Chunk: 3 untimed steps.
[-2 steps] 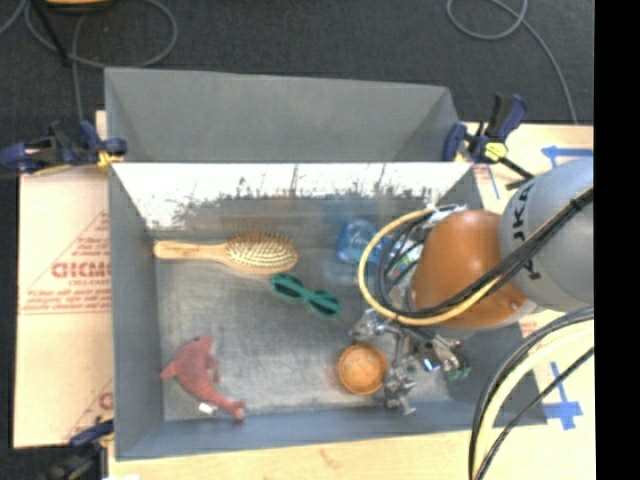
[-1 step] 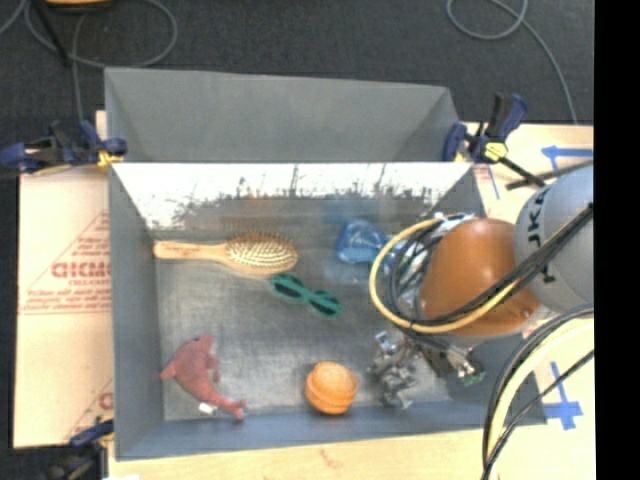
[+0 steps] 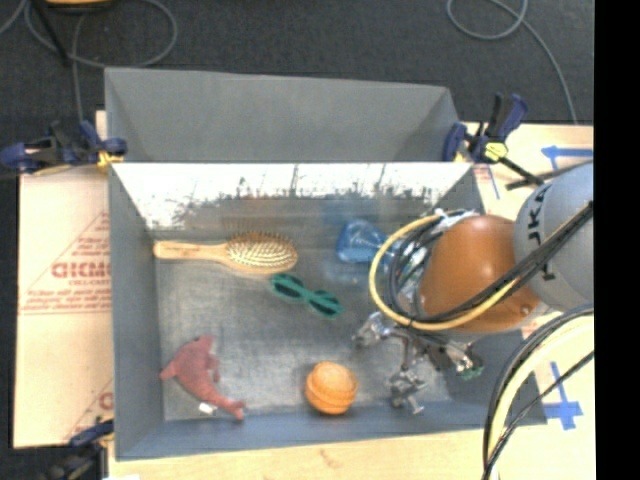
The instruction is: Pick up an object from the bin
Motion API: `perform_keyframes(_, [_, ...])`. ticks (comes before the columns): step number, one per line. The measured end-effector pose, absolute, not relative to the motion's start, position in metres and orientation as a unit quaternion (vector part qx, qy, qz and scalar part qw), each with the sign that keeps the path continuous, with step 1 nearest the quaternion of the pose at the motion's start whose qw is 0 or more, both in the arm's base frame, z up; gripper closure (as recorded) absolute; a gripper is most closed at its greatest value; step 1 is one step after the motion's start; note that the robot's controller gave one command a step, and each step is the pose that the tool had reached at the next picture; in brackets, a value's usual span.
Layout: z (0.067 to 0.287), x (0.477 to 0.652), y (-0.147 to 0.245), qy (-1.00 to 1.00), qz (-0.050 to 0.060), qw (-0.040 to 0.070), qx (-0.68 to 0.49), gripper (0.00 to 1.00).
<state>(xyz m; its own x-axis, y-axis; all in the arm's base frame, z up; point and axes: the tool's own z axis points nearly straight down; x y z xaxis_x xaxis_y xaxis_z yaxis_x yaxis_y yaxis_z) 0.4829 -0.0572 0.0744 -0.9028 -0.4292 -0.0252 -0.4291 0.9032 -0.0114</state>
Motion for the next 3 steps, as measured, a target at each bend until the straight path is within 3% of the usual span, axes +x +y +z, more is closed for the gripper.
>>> perform_keyframes(1, [0.074,0.483,-0.057,0.975,-0.003,0.014,-0.220,0.00])
perform_keyframes(2, [0.081,0.487,-0.007,0.971,-0.002,0.004,-0.240,0.00])
perform_keyframes(3, [0.084,0.490,0.039,0.975,0.001,0.003,-0.222,0.00])
